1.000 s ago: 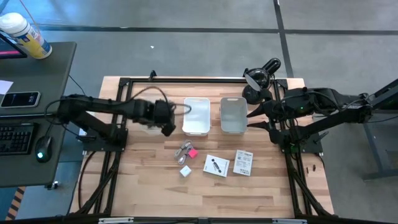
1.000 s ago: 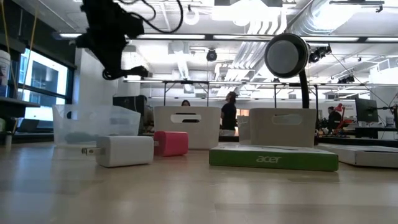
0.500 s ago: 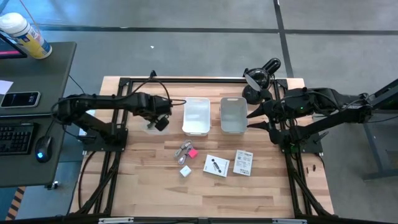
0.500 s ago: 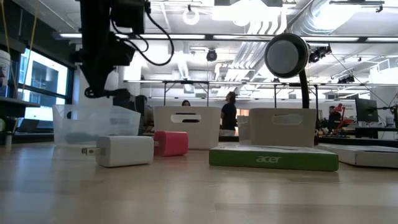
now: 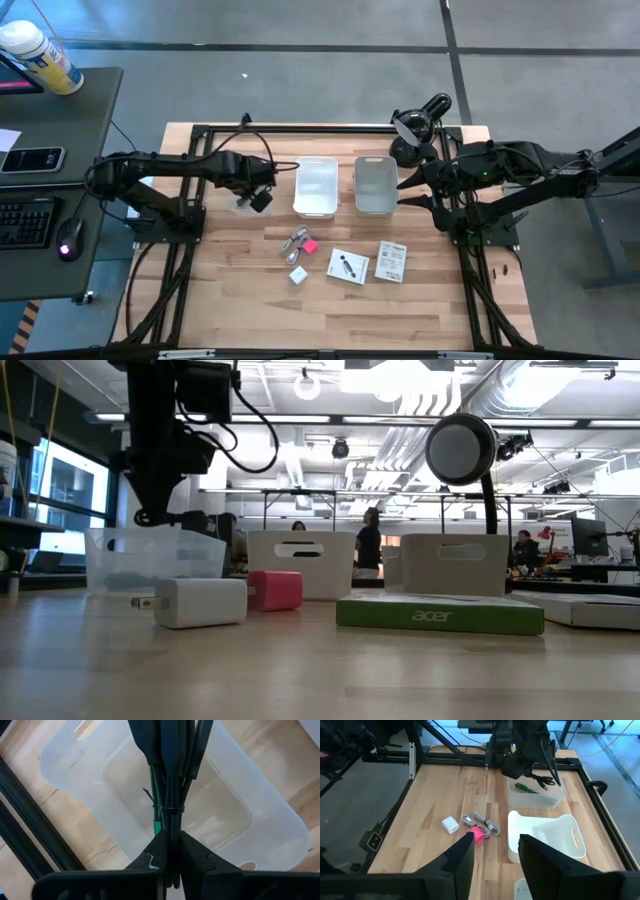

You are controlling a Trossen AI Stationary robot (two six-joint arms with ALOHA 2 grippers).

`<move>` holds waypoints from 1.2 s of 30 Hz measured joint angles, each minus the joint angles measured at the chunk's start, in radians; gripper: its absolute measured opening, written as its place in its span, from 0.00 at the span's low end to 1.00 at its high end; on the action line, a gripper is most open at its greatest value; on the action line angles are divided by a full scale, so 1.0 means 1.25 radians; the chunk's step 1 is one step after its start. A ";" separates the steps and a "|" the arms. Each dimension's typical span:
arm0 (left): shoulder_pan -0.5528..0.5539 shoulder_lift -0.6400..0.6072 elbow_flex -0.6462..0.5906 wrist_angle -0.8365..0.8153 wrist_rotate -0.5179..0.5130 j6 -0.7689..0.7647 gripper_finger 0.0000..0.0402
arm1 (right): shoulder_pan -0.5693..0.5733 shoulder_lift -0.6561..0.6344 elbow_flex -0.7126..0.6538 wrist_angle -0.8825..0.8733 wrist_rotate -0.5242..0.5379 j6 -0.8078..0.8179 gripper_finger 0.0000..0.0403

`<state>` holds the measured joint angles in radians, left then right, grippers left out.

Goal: Pick and place items into bin
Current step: Put the black USB cord into the transparent bin, then put the white USB cord into the transparent bin

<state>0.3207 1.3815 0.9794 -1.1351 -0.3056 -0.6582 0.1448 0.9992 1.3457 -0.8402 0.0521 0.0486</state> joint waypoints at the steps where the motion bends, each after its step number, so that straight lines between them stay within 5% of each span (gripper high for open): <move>1: 0.000 0.000 0.000 -0.001 0.000 0.000 0.05 | 0.000 0.000 0.000 0.000 0.000 0.001 0.36; 16: 0.000 0.000 0.003 -0.022 0.017 -0.003 0.40 | 0.000 0.000 0.000 0.000 -0.002 0.006 0.36; 22: -0.014 -0.006 0.081 -0.020 0.039 0.060 0.49 | 0.000 0.000 0.000 0.000 -0.003 0.005 0.36; 30: -0.151 -0.022 0.239 0.010 0.088 0.298 0.49 | 0.000 0.000 0.000 -0.012 -0.010 0.000 0.36; 36: -0.295 -0.022 0.250 0.076 0.134 0.468 0.40 | 0.000 0.000 0.000 -0.014 -0.011 -0.017 0.36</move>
<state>-0.0477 1.3544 1.2917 -1.0404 -0.1387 -0.0735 0.1449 0.9989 1.3460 -0.8573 0.0383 0.0274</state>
